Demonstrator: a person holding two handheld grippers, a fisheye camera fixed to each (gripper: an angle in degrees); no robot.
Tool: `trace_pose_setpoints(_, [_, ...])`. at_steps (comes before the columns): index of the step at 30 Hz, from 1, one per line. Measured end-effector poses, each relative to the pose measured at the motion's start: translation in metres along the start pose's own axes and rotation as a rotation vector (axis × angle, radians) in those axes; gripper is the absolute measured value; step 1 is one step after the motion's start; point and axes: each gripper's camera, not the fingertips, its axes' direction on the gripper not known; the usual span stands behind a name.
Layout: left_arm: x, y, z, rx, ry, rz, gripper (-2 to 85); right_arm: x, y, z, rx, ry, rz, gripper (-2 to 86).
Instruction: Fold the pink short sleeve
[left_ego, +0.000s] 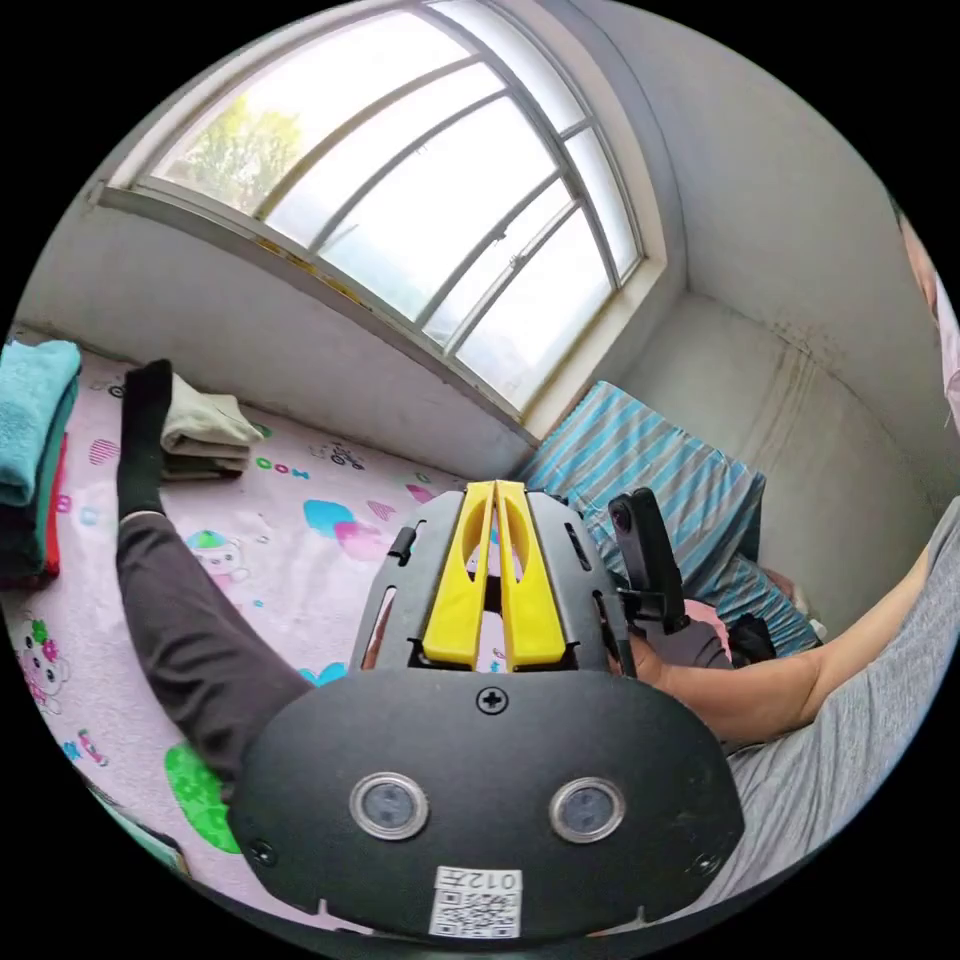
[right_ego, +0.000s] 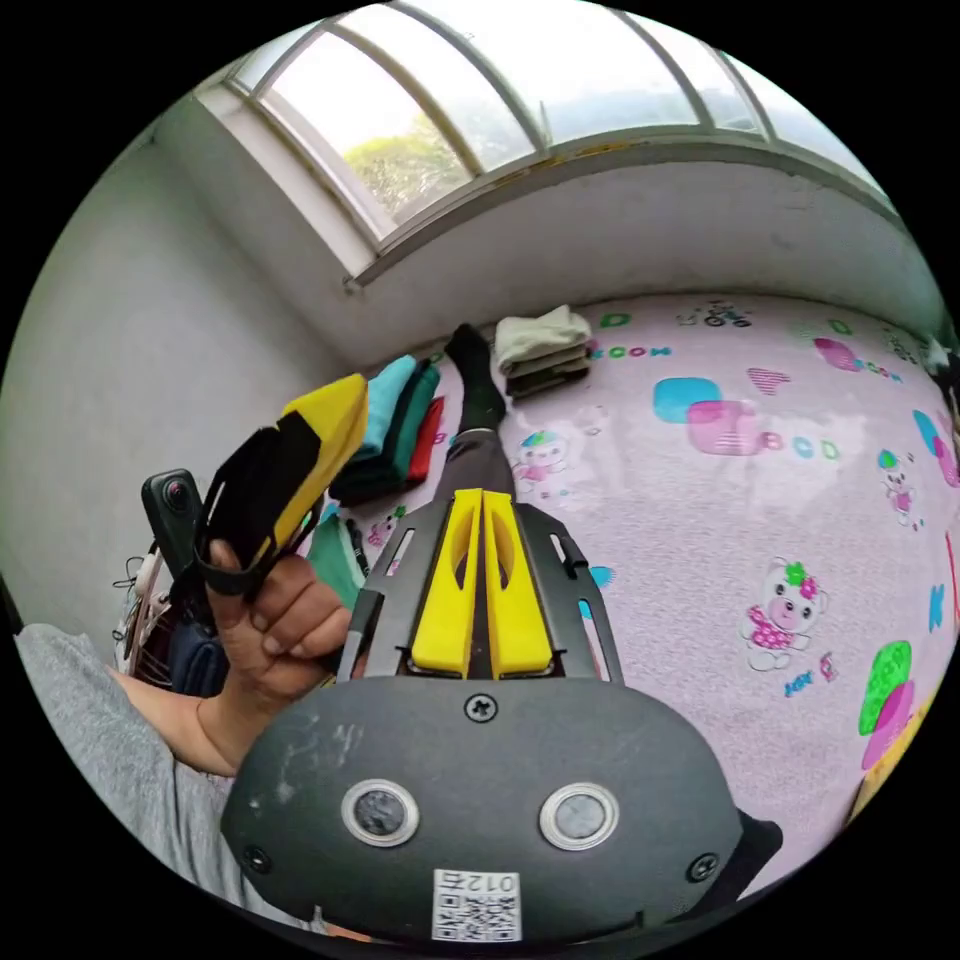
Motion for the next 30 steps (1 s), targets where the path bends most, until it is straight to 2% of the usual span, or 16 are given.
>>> trace_pose_setpoints(6, [0.077,0.02,0.116,-0.141,0.033,0.022,0.5,0.018,0.008,-0.156,0.148,0.034,0.078,-0.8])
trace_pose_setpoints(11, [0.159,0.032,0.231,-0.274,0.135,0.118,0.7,0.041,0.034,-0.308,0.307,0.174,0.068,-0.8])
trace_pose_setpoints(14, [0.221,0.044,0.308,-0.375,0.208,0.228,0.7,0.064,0.07,-0.412,0.417,0.333,0.112,-0.8])
trace_pose_setpoints(19, [0.322,0.078,0.433,-0.555,0.371,0.377,0.6,0.106,0.159,-0.585,0.54,0.701,0.311,-0.8])
trace_pose_setpoints(26, [0.466,0.147,0.586,-0.795,0.612,0.523,0.8,0.162,0.276,-0.772,0.534,1.153,0.707,0.0])
trace_pose_setpoints(30, [0.525,0.184,0.65,-0.903,0.678,0.524,0.7,0.191,0.317,-0.886,0.459,1.42,0.871,5.1])
